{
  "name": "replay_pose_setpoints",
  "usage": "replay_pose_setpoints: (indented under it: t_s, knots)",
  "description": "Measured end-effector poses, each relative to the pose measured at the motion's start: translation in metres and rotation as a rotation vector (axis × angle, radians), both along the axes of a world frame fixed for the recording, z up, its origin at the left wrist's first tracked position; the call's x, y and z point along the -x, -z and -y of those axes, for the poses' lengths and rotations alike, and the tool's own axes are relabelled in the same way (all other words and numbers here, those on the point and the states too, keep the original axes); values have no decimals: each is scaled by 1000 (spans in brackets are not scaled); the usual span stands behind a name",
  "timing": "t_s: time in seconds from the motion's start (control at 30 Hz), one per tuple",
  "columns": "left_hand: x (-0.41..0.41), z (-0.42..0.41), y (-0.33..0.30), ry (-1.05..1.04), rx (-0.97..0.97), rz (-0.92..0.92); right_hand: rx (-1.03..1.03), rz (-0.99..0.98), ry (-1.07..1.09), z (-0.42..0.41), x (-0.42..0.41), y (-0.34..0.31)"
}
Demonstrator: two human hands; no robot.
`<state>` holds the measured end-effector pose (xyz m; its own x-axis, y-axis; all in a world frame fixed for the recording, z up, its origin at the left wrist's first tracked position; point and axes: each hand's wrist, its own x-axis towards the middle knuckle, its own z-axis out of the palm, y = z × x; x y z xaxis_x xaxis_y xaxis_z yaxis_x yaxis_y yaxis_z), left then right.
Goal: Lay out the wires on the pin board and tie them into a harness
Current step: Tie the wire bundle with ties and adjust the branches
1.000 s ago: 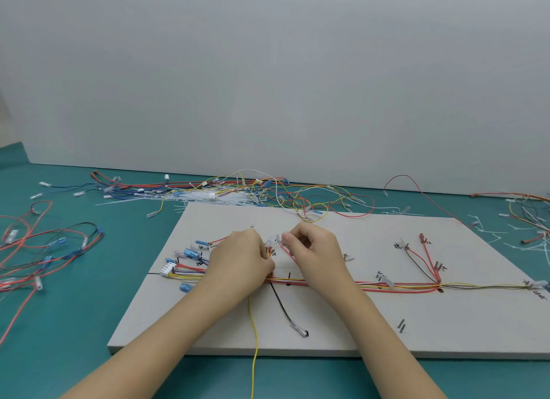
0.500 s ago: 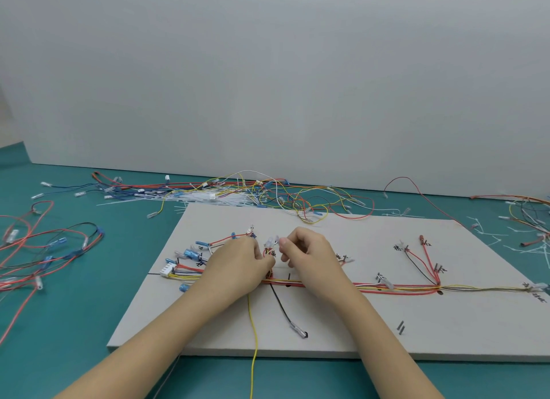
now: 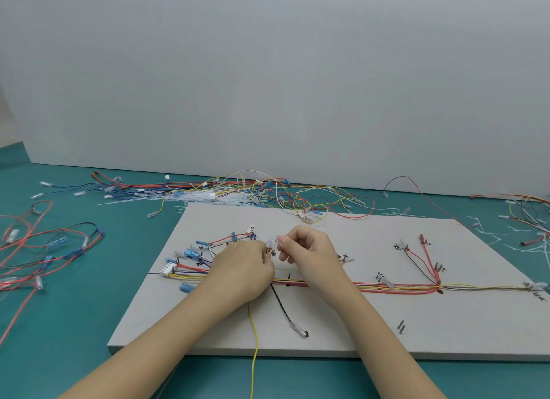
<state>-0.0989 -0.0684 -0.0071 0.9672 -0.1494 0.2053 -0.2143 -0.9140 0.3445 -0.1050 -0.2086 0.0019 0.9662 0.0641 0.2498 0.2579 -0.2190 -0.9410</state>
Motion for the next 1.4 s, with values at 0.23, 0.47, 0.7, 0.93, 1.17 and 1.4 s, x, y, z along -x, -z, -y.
replay_pose_setpoints:
  t_s: [0.23, 0.47, 0.7, 0.93, 1.17, 1.4]
  knots:
    - [-2, 7, 0, 12, -53, -54, -49, 34, -25, -8, 0, 2]
    - [-7, 9, -4, 23, -104, -151, -128, 85, 25, -9, 1, -1]
    - [-8, 9, -5, 31, -106, -188, -143, 115, 4, -10, 7, -4]
    - [-7, 9, -5, 38, -105, -209, -148, 126, 9, -12, 8, -3]
    - [-1, 3, 1, 70, -54, -55, -98, 155, 106, -15, 6, 5]
    - [-6, -13, -12, 91, 215, 66, -172, 122, 208, -8, 2, 2]
